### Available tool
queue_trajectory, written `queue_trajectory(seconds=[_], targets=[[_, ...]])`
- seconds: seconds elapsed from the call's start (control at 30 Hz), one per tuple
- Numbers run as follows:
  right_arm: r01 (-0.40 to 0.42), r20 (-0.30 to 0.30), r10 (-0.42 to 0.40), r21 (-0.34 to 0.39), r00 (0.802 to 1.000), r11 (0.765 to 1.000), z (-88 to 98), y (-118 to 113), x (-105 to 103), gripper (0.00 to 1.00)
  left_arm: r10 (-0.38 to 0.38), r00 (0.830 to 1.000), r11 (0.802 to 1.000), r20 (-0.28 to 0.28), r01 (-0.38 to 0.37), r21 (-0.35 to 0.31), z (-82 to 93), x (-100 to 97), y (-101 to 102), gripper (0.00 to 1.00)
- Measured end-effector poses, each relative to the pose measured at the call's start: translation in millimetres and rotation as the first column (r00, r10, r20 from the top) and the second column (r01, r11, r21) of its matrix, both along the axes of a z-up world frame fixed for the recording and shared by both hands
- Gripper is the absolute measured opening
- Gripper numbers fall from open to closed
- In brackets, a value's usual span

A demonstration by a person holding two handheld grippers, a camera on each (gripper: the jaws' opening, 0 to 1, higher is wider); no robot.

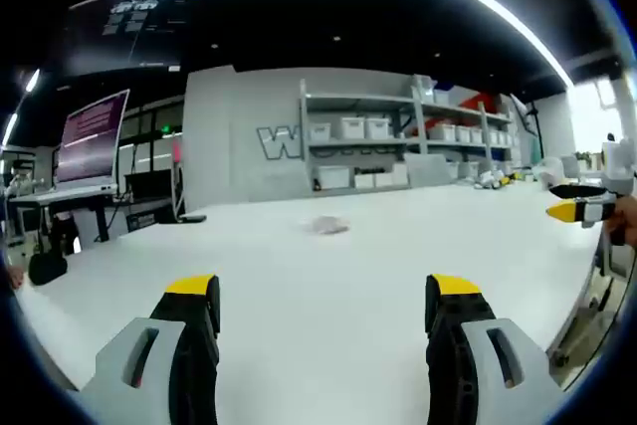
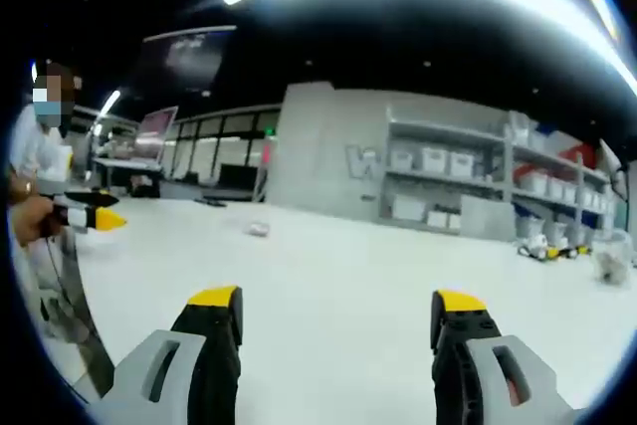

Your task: Open the resealable bag by pulling the two sides of the seal apart until the entire bag opening is separated and visibly accessible.

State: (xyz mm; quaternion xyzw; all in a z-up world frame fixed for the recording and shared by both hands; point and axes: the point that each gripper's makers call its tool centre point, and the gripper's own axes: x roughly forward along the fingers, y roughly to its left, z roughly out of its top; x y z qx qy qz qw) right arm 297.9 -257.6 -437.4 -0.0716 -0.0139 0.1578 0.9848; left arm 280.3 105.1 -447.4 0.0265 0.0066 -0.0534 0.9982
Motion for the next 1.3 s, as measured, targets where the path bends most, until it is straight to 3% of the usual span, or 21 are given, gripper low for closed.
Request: queue_trajectory(seconds=[1.3], targets=[[-0.027, 0.016, 0.028, -0.089, 0.999, 0.996, 6.6, 11, 14, 0.78, -0.004, 1.0, 1.0, 0.004, 0.004, 0.009, 4.2, -0.3, 0, 0.84]])
